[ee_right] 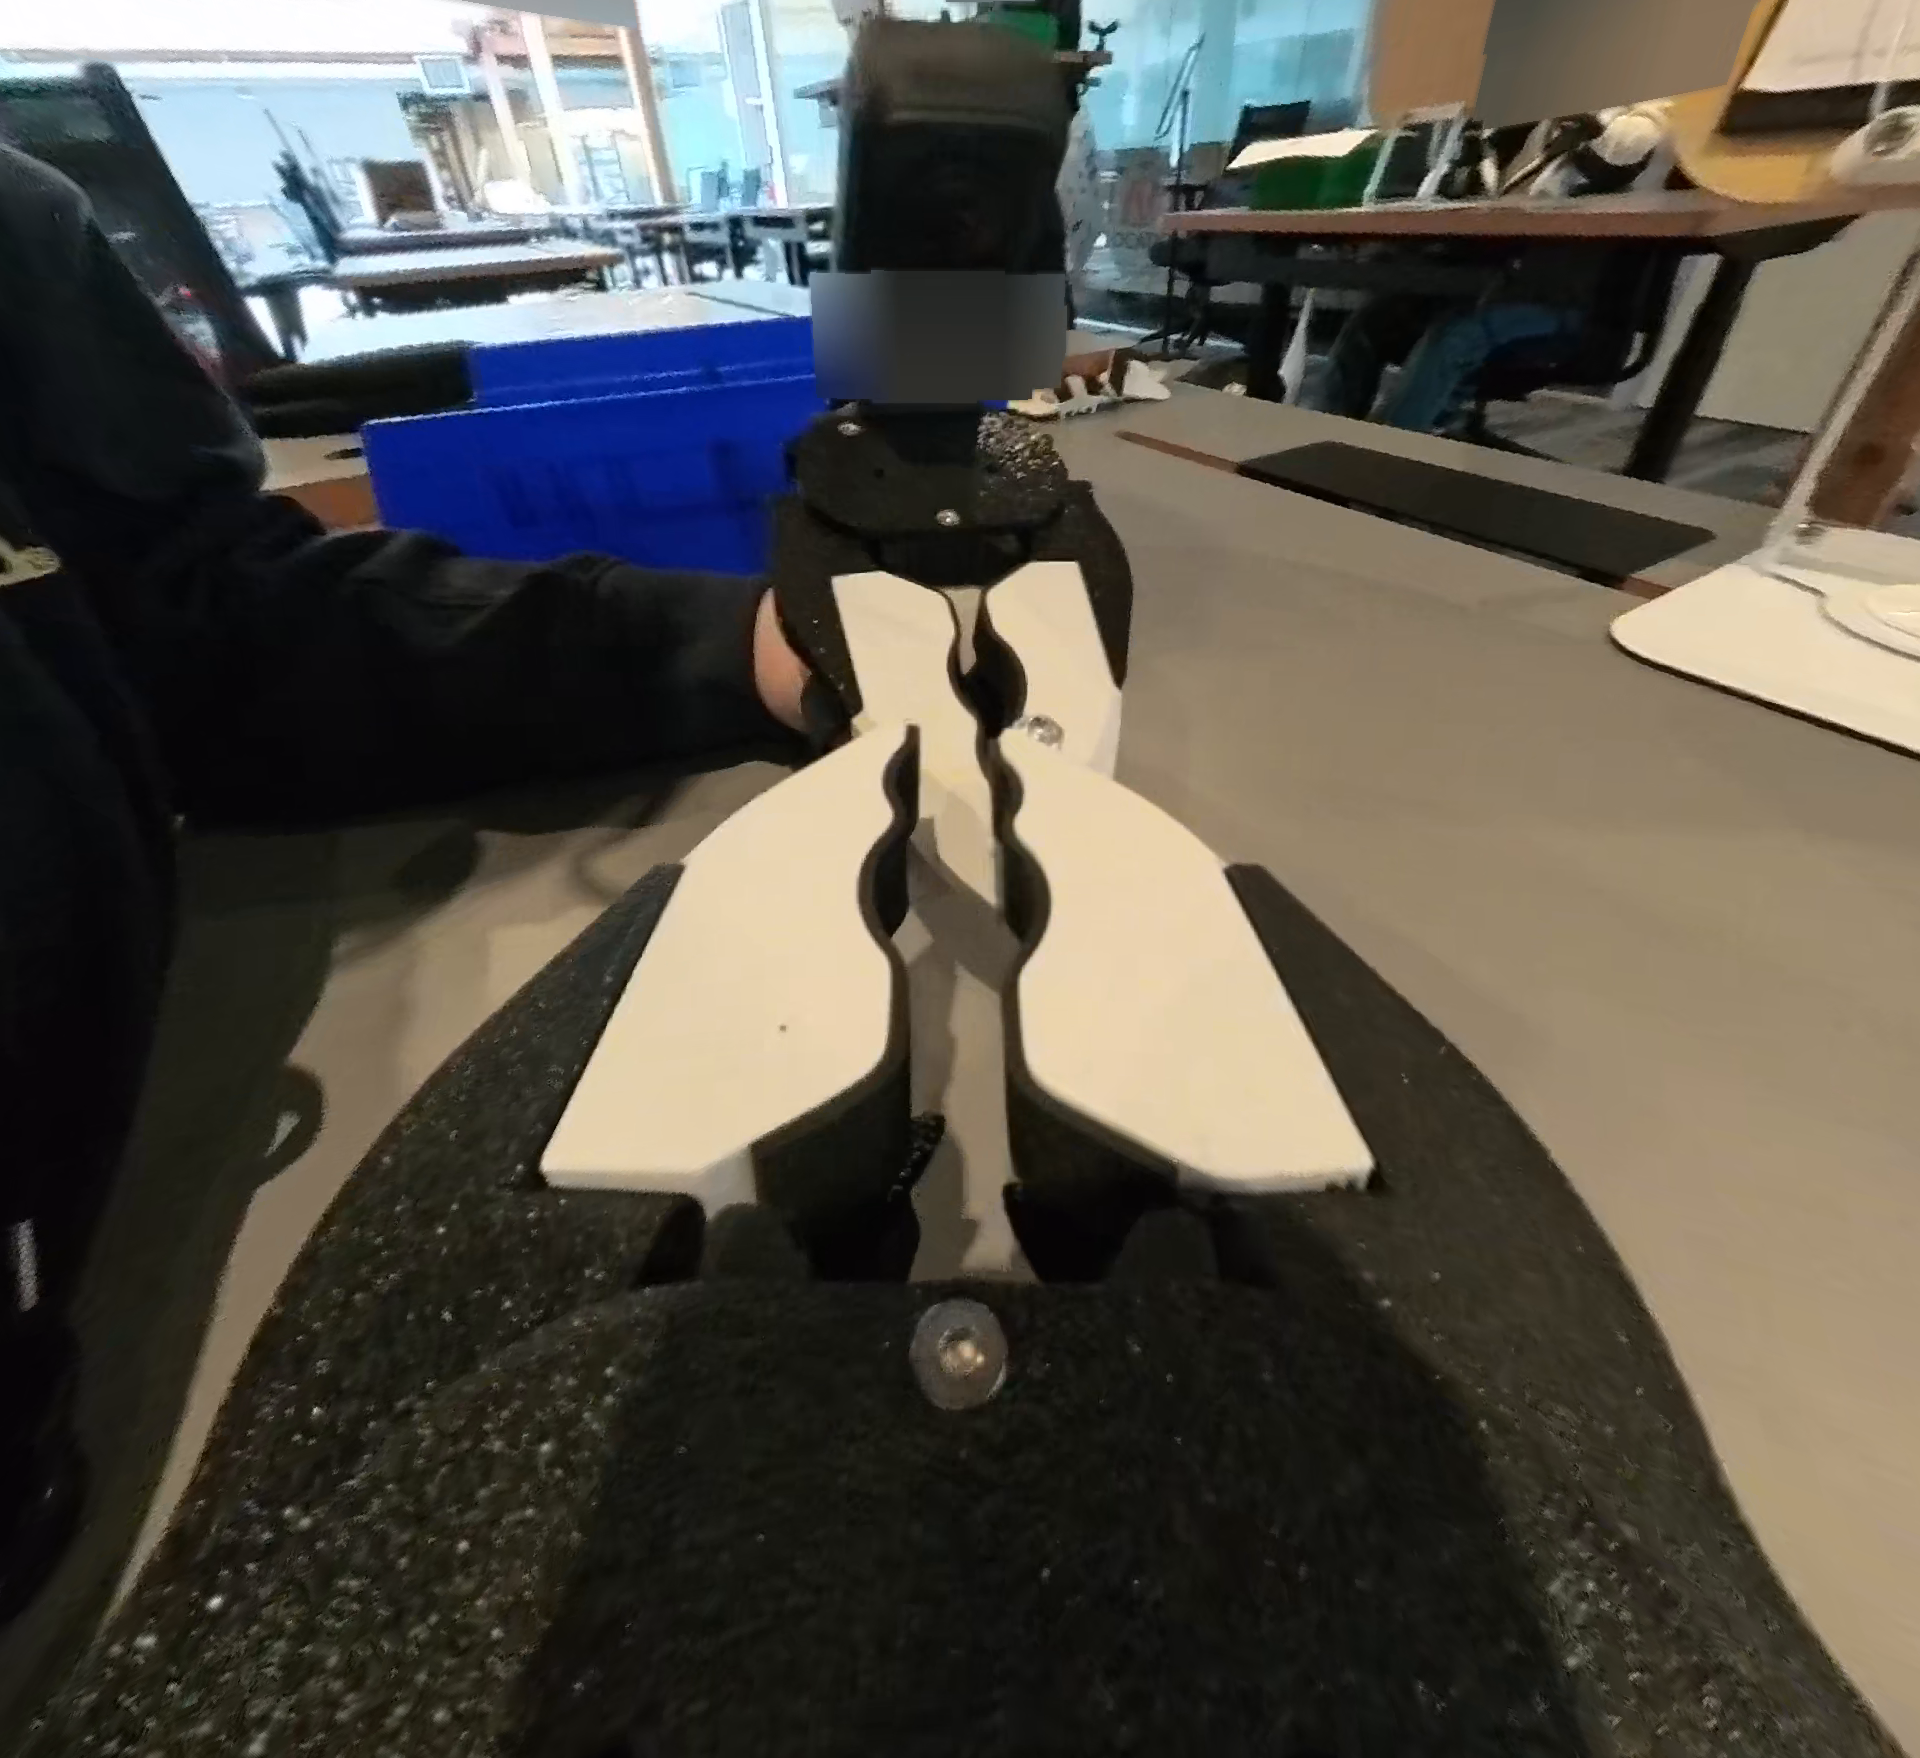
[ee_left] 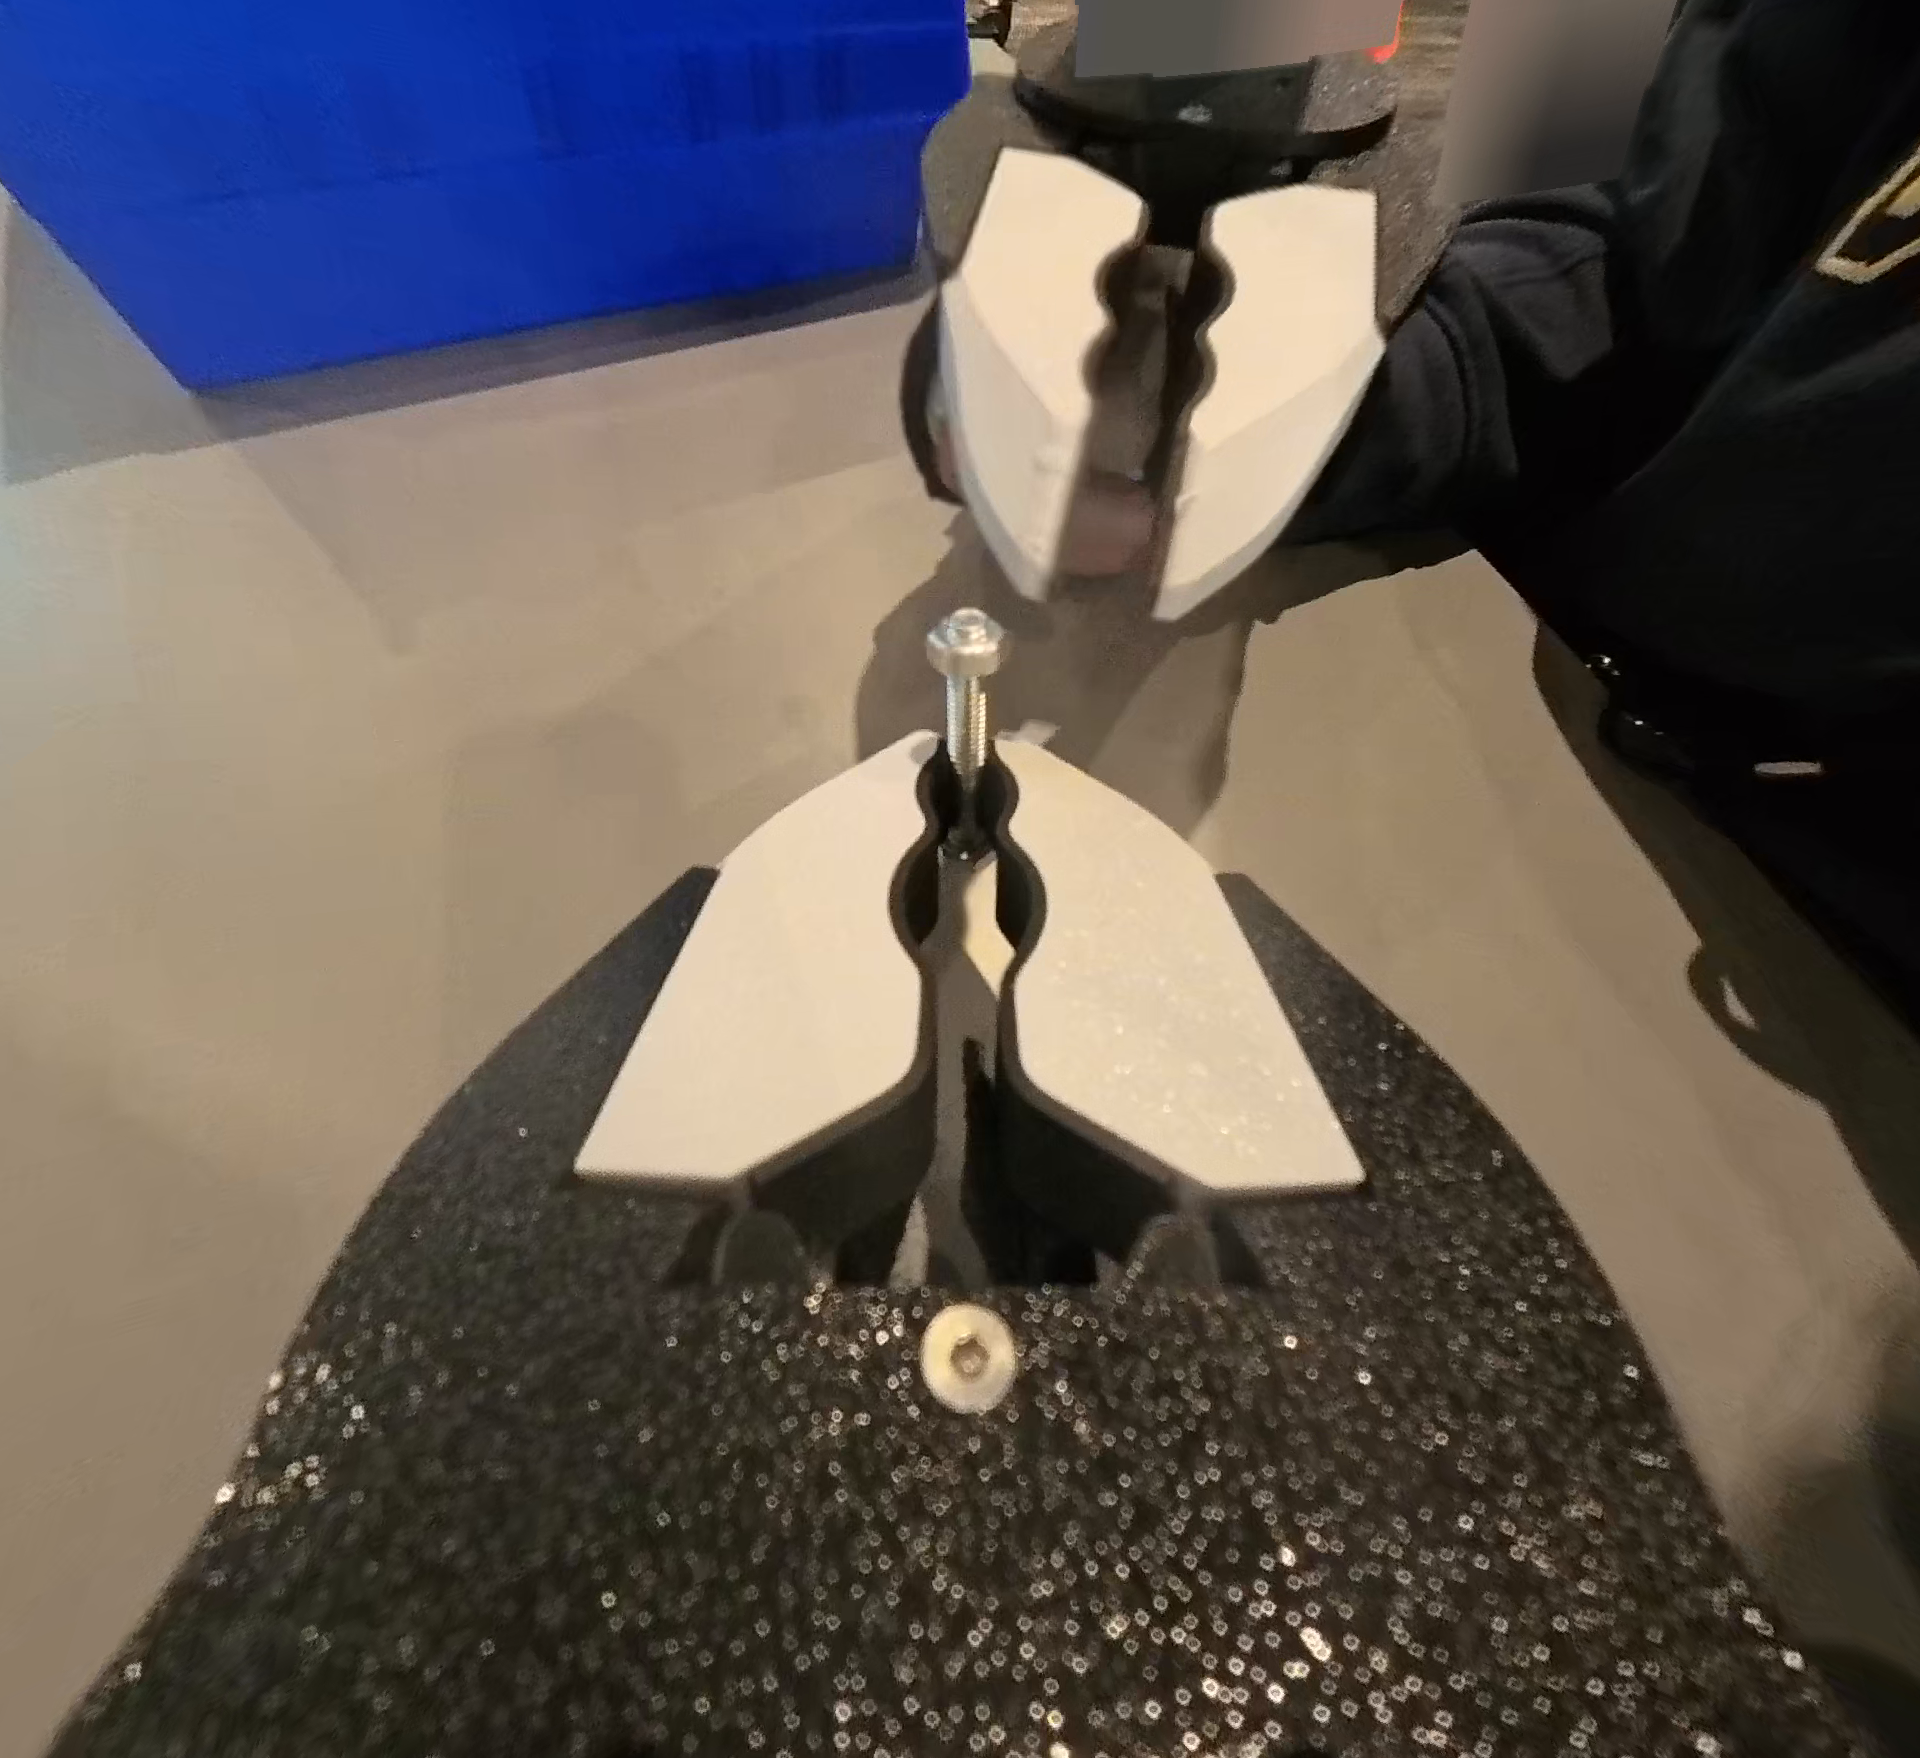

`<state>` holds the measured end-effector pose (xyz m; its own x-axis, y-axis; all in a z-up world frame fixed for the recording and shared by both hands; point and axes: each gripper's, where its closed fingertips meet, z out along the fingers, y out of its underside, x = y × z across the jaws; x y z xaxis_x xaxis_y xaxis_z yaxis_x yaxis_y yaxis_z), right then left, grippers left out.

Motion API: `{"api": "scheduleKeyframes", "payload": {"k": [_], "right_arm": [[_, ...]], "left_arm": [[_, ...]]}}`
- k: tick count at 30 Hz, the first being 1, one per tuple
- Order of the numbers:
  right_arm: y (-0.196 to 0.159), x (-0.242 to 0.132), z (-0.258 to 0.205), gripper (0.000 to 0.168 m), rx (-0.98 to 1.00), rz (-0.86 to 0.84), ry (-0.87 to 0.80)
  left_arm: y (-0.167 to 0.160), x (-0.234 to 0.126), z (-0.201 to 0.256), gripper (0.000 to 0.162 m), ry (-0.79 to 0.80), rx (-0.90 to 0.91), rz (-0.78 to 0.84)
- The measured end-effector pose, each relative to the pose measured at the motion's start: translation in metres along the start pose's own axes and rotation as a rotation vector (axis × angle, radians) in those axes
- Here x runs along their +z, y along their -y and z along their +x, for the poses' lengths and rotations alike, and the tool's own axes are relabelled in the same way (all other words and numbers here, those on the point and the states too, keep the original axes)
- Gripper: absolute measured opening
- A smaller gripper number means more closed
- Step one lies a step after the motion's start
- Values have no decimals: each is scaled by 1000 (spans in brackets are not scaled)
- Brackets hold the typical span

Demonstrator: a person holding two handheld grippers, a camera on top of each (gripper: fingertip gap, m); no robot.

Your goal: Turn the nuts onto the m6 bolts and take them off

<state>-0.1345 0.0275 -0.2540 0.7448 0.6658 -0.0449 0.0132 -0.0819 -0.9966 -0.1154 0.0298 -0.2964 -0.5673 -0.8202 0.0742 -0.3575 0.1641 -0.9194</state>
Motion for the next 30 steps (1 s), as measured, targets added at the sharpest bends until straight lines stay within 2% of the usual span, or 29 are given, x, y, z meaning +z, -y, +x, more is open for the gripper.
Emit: {"api": "scheduleKeyframes", "payload": {"k": [4, 7, 9, 11, 17, 20, 22, 23, 24, 28, 30], "right_arm": [[-3, 3, 7, 27, 19, -22, -37], [-4, 4, 8, 29, 19, -35, -48], [-4, 4, 4, 26, 10, -35, -21], [-2, 1, -5, 9, 3, -14, 42], [-3, 2, 6, 26, 15, -30, -41], [-6, 5, 10, 28, 16, -55, -58], [-6, 5, 4, 24, 2, -52, -23], [-4, 3, -1, 10, -2, -36, 14], [-2, 0, -6, 5, -6, -15, 42], [-2, 1, 7, 29, -7, -23, -63], [-6, 5, 11, 32, -1, -53, -79]], "left_arm": [[-1, 1, 0, 5, 1, 4, -9], [-1, 1, 0, 5, 1, 4, -7], [-1, 0, 1, 5, 0, 6, -7], [0, 0, 0, 5, 0, 3, -2], [-1, 1, 1, 5, 0, 6, -12], [-1, 1, 1, 5, 1, 5, -10], [0, 0, 2, 5, -4, 10, -7], [0, 0, 1, 5, 2, 8, -1], [0, 0, 1, 5, -1, 2, 1], [-1, 1, 1, 5, -1, 6, -15], [-2, 1, 1, 5, -1, 7, -19]]}}
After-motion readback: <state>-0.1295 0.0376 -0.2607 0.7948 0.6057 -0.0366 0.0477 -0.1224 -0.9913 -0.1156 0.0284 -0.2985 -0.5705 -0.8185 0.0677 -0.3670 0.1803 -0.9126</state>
